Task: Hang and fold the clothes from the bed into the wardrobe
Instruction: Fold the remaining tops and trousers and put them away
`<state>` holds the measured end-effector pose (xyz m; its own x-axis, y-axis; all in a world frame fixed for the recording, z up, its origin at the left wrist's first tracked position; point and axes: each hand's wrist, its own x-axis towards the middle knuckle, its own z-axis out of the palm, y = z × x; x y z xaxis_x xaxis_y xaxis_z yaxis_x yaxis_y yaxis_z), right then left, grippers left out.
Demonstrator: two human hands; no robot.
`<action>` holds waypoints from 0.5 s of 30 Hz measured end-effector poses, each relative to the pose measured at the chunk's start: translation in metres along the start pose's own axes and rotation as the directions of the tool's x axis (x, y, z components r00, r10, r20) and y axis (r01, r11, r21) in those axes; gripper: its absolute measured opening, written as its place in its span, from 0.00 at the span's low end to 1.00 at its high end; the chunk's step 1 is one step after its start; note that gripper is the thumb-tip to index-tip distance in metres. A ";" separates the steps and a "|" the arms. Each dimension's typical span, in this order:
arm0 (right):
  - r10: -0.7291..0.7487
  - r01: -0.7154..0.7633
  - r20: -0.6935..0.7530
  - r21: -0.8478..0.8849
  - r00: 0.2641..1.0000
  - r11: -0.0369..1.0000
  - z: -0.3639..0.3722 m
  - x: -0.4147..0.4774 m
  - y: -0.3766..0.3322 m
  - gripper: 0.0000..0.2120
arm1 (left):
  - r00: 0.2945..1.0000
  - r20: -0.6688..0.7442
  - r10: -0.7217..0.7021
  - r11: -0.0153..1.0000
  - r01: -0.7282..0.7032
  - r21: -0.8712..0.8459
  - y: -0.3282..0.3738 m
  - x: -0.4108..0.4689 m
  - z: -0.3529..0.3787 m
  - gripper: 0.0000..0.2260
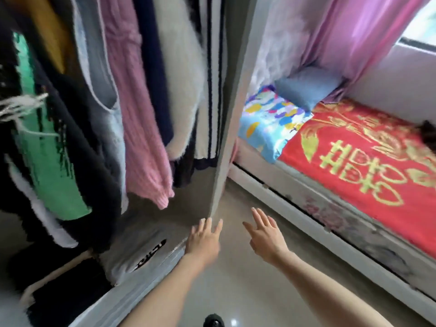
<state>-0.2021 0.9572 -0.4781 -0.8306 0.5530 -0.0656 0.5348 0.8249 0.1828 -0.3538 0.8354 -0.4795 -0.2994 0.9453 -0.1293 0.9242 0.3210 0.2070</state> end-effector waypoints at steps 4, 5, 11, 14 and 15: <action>0.306 -0.306 -0.024 -0.003 0.952 0.952 -0.050 -0.070 0.088 0.32 | 0.974 -0.042 0.222 0.967 -0.215 0.138 0.074 0.038 -0.069 0.30; 0.370 -0.371 -0.035 0.002 0.928 0.929 -0.059 -0.092 0.108 0.32 | 0.953 -0.072 0.294 0.946 -0.280 0.161 0.096 0.045 -0.083 0.33; 0.688 -0.684 -0.248 0.116 0.682 0.720 -0.113 -0.224 0.219 0.32 | 0.755 -0.245 0.608 0.792 -0.596 0.131 0.243 0.059 -0.111 0.36; 0.763 -0.767 -0.315 0.140 0.565 0.626 -0.124 -0.298 0.275 0.31 | 0.720 -0.270 0.639 0.756 -0.653 0.046 0.328 0.055 -0.113 0.35; 0.776 -0.776 -0.316 0.158 0.546 0.611 -0.125 -0.313 0.286 0.31 | 0.739 -0.268 0.618 0.772 -0.636 0.025 0.343 0.058 -0.113 0.34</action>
<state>0.1911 1.0050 -0.2823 -0.0878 0.9053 0.4155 0.9956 0.0929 0.0079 -0.0806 1.0068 -0.3062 0.2859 0.9126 0.2923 0.9092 -0.3547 0.2180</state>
